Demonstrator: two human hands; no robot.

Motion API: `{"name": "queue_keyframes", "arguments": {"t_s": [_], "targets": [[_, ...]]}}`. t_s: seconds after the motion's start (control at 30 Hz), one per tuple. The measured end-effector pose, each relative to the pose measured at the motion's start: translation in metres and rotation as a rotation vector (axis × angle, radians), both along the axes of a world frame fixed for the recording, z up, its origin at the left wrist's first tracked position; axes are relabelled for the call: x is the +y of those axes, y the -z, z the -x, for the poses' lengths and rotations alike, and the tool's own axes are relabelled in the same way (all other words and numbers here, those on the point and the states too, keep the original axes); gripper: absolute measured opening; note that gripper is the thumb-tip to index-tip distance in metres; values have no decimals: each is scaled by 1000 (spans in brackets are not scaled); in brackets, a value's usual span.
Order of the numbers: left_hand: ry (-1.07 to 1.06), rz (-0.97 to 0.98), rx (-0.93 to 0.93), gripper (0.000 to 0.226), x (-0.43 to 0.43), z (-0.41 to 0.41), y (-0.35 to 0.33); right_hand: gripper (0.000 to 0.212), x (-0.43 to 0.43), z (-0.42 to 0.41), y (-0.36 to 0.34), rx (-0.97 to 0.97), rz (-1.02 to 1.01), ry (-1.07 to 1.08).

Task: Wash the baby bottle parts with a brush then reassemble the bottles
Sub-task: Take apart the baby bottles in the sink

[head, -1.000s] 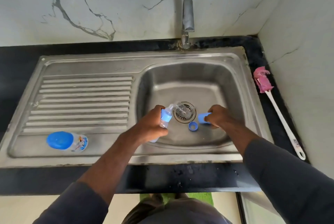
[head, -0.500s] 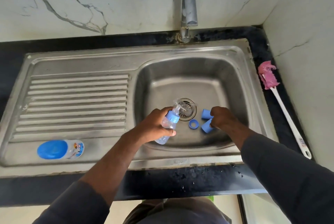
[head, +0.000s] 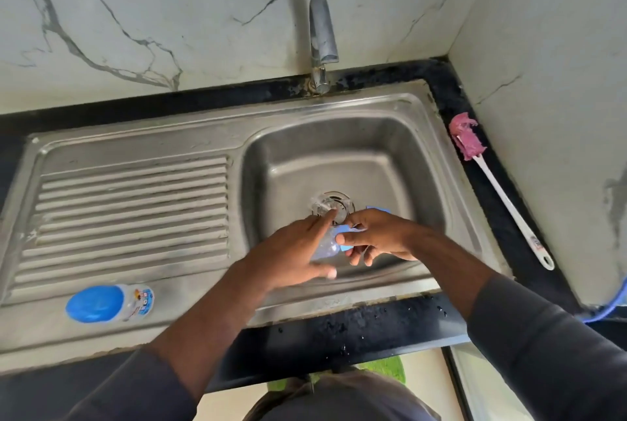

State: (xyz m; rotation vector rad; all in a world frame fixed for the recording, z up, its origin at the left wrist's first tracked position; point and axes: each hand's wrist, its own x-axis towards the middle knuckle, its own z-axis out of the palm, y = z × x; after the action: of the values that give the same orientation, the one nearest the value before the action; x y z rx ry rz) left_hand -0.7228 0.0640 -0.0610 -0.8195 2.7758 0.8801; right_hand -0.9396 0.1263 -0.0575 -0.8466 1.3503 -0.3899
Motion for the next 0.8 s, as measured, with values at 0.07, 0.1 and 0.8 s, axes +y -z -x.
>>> {"name": "queue_keyframes", "arguments": {"t_s": [0.07, 0.1, 0.8], "targets": [[-13, 160, 32, 111, 5, -6, 6, 39, 5, -3, 2, -81, 16, 129], [-24, 219, 67, 104, 5, -7, 9, 35, 6, -5, 2, -99, 39, 158], [-447, -724, 438, 88, -38, -1, -23, 40, 17, 0, -20, 234, 426, 361]]}}
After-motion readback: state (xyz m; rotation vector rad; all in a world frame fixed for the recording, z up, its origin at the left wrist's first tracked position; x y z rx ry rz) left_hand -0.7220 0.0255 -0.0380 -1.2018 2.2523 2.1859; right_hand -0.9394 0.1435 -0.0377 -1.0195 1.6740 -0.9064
